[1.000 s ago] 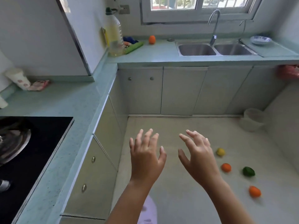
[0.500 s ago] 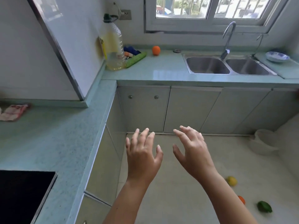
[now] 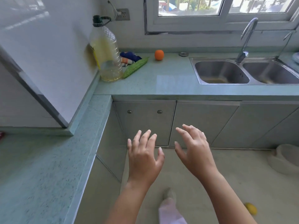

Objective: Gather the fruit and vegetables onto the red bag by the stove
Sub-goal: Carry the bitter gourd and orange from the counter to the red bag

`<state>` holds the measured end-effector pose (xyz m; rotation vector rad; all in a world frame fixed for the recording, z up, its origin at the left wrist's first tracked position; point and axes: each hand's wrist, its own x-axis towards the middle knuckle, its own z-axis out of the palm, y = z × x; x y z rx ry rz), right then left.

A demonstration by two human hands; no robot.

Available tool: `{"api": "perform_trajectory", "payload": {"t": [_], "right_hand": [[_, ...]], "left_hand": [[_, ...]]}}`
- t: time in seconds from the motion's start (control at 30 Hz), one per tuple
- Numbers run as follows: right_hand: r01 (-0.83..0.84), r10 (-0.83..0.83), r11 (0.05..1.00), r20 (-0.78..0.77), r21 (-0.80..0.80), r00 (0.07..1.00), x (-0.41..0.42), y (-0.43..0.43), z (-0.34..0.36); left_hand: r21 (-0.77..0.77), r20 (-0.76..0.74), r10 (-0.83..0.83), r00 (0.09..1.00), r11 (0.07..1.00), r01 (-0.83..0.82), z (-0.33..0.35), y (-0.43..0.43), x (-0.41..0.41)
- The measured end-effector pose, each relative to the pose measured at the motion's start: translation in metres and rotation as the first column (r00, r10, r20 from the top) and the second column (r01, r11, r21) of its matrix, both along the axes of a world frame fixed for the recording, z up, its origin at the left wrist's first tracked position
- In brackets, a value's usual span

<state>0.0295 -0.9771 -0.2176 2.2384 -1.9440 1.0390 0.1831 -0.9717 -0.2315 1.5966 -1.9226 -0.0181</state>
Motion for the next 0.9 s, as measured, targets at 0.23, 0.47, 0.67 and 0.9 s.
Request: {"api": "perform_trajectory", "payload": {"t": [0.23, 0.47, 0.67, 0.9], "right_hand": [[0.023, -0.022, 1.0, 0.032, -0.019, 0.999, -0.052, -0.133, 0.011], [-0.008, 0.009, 0.998, 0.018, -0.06, 1.0, -0.086, -0.242, 0.021], [-0.063, 0.064, 0.997, 0.036, -0.038, 0.997, -0.086, -0.307, 0.008], [-0.082, 0.082, 0.997, -0.002, 0.009, 0.997, -0.074, -0.41, -0.007]], "left_hand": [[-0.01, 0.021, -0.044, 0.999, 0.999, 0.044, 0.021, -0.146, -0.057], [-0.012, 0.013, -0.011, 1.0, 1.0, 0.011, 0.022, -0.241, -0.087], [0.046, 0.031, 0.018, 0.999, 0.999, -0.02, 0.011, -0.3, -0.082], [0.08, 0.027, 0.036, 0.999, 0.996, -0.038, -0.001, -0.405, -0.067]]}}
